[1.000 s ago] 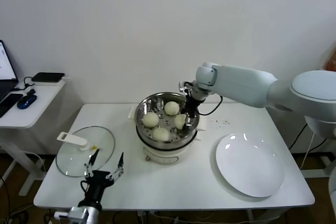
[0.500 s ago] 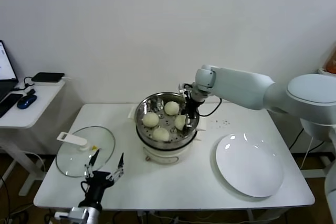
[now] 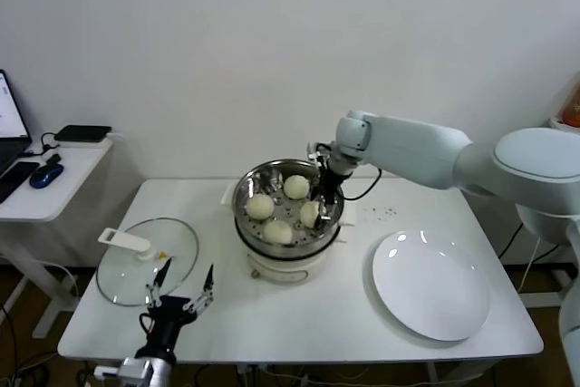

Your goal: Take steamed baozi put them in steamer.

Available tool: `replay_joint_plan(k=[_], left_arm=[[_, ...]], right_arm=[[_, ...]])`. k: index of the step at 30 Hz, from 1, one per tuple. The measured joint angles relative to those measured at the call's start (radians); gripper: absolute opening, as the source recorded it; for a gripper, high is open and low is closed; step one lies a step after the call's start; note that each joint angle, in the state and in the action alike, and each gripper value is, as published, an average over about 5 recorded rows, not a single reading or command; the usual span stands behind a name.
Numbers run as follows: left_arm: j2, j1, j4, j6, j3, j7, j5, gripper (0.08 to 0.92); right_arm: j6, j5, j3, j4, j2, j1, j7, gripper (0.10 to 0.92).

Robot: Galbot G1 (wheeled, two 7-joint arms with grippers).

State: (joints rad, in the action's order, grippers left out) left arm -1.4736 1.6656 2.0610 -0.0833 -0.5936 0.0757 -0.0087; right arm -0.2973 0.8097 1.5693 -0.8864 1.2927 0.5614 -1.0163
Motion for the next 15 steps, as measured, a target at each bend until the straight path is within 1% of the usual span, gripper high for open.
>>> replay_joint_plan(k=[15], left_arm=[[0.001, 0.0, 0.003, 0.0, 0.001, 0.0, -0.001, 0.823]], right_arm=[[0.015, 0.038, 0.023, -0.045, -0.032, 0.087, -0.036, 0.823]])
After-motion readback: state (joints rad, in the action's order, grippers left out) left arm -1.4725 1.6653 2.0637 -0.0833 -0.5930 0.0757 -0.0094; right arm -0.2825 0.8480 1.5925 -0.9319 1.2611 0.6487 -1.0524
